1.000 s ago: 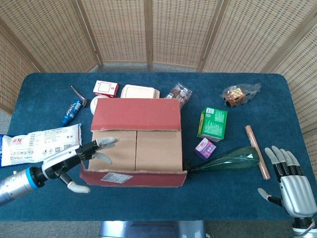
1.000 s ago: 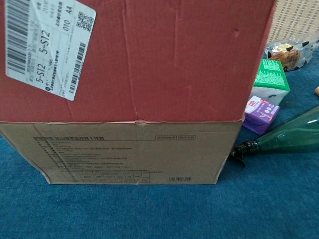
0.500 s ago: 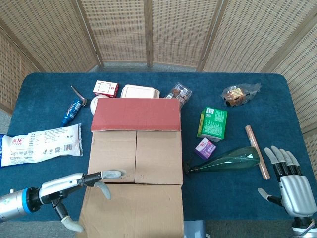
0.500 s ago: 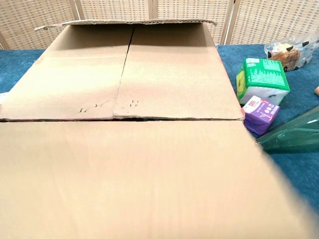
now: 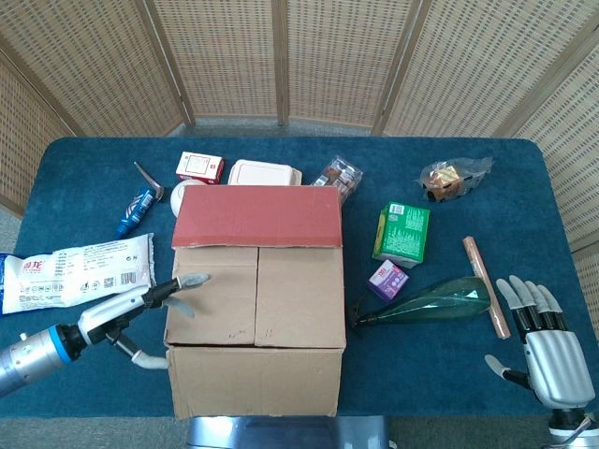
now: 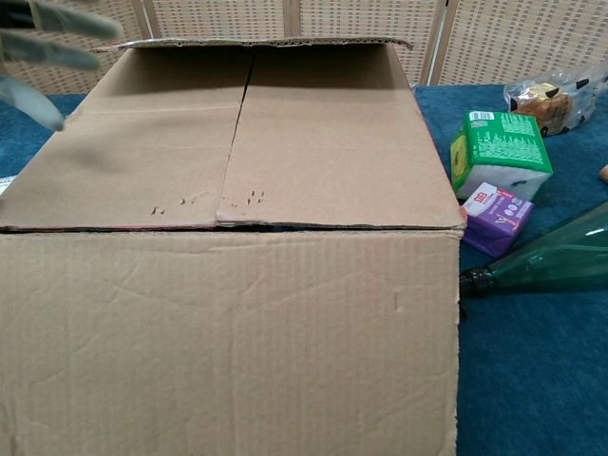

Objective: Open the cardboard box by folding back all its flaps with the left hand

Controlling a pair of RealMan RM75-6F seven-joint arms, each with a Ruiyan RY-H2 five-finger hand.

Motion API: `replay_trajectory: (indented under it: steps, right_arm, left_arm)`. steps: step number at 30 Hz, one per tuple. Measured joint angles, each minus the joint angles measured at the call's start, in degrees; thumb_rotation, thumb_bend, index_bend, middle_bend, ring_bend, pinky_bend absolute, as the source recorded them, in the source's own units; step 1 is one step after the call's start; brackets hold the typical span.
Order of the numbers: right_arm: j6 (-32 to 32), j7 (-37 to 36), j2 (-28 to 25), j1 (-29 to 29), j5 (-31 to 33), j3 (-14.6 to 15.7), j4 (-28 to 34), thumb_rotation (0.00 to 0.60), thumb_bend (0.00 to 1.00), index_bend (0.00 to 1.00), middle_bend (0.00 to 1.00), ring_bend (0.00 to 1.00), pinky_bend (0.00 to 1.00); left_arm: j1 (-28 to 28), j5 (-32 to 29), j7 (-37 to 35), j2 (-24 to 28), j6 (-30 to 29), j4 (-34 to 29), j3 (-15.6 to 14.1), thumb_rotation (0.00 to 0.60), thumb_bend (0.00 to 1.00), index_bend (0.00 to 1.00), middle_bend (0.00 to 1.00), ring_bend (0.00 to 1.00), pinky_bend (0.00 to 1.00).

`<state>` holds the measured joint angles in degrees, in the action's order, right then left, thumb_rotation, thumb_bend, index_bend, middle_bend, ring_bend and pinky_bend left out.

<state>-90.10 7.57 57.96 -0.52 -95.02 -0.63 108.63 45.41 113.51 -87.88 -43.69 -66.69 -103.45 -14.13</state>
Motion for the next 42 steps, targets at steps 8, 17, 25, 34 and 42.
replay_trajectory:
  steps: [8, 17, 25, 34, 42]
  right_arm:
    - [-0.1, -0.1, -0.1, 0.0, 0.1, -0.1, 0.0, 0.600, 0.09, 0.00, 0.00, 0.00, 0.00]
    - [-0.4, -0.9, -0.4, -0.1, 0.1, -0.1, 0.0, 0.600, 0.09, 0.00, 0.00, 0.00, 0.00]
    - [-0.5, -1.7, -0.8, -0.1, 0.2, -0.2, 0.0, 0.600, 0.09, 0.00, 0.00, 0.00, 0.00]
    - [-0.1, -1.7, -0.8, 0.0, 0.6, -0.2, -0.1, 0.600, 0.09, 0.00, 0.00, 0.00, 0.00]
    - [0.2, -1.9, -0.9, 0.1, 1.1, -0.3, -0.1, 0.600, 0.09, 0.00, 0.00, 0.00, 0.00]
  left_arm:
    - [1.5, -4.5, 7.3, -2.1, 6.3, 0.5, 1.5, 0.600, 0.00, 0.00, 0.00, 0.00, 0.09]
    - [3.2, -13.8, 27.1, -1.5, 15.6, -4.3, 5.1, 0.600, 0.00, 0.00, 0.00, 0.00, 0.07]
    - [4.5, -25.8, 40.4, -1.0, 22.5, -8.1, 9.5, 0.600, 0.00, 0.00, 0.00, 0.00, 0.07]
    - [6.7, -35.6, 47.2, 3.7, 26.8, -11.0, 15.8, 0.600, 0.00, 0.00, 0.00, 0.00, 0.06]
    - [8.5, -43.6, 53.9, 6.2, 28.4, -10.6, 20.0, 0.600, 0.00, 0.02, 0.00, 0.00, 0.06]
